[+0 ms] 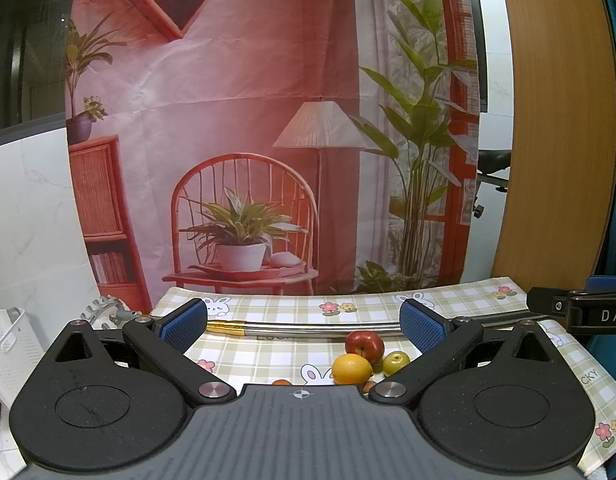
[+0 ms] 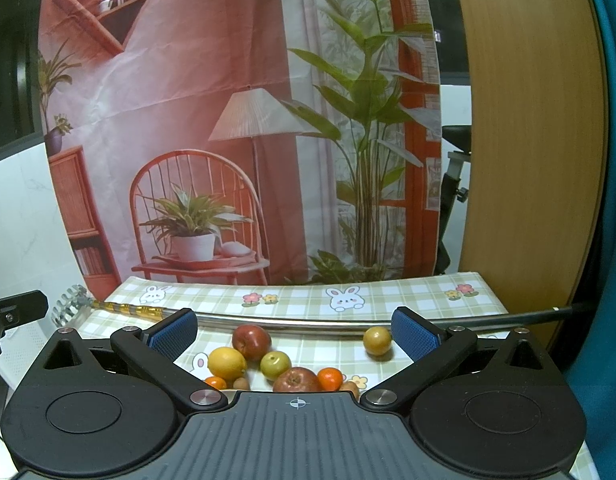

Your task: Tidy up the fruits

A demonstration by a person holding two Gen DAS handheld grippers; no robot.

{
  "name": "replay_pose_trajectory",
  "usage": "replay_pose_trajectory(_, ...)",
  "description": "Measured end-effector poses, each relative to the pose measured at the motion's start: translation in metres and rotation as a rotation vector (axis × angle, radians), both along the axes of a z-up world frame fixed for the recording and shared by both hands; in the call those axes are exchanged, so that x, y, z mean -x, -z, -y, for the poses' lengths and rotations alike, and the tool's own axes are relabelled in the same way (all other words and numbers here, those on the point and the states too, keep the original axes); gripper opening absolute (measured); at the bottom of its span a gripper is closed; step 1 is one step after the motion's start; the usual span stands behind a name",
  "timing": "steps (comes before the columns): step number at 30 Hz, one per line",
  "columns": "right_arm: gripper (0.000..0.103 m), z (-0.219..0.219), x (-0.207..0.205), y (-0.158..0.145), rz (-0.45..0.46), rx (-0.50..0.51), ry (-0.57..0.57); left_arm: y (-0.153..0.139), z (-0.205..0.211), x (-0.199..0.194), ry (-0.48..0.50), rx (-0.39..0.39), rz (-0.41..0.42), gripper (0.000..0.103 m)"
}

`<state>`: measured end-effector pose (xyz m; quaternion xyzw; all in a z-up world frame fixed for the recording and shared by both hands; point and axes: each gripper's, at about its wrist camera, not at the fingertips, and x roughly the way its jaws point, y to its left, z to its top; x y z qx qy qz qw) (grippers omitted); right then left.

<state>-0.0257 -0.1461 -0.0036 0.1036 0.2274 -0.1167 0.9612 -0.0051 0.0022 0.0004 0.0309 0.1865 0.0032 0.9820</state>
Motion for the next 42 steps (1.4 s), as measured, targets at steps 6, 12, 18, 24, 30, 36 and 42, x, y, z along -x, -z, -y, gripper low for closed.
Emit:
replay_pose_trajectory(6,0.103,0.0,0.0,0.0,-0.001,-0.001,0.0,0.002,-0.006,-0.004,-0.018,0.026,-0.018,0.103)
replay_pose_trajectory(12,0.103,0.004,-0.005,0.006,-0.01,-0.01,-0.012,0.014,-0.031,-0.012,-0.063,0.076,-0.041,0.103)
replay_pose_trajectory(18,0.103,0.021,-0.015,0.028,-0.025,-0.007,0.005,0.037,-0.08,-0.023,-0.201,0.161,-0.1,0.103)
replay_pose_trajectory(24,0.103,0.034,-0.029,0.057,-0.064,-0.015,0.019,0.059,-0.109,-0.034,-0.237,0.208,-0.163,0.102)
replay_pose_trajectory(30,0.103,0.033,-0.044,0.08,-0.108,-0.016,-0.031,0.093,-0.095,-0.049,-0.141,0.209,-0.278,0.081)
replay_pose_trajectory(36,0.103,0.028,-0.054,0.099,-0.138,0.001,-0.052,0.141,-0.089,-0.066,-0.049,0.27,-0.4,0.055)
replay_pose_trajectory(42,0.103,0.024,-0.058,0.112,-0.156,0.056,-0.045,0.188,-0.093,-0.079,-0.051,0.361,-0.523,0.038)
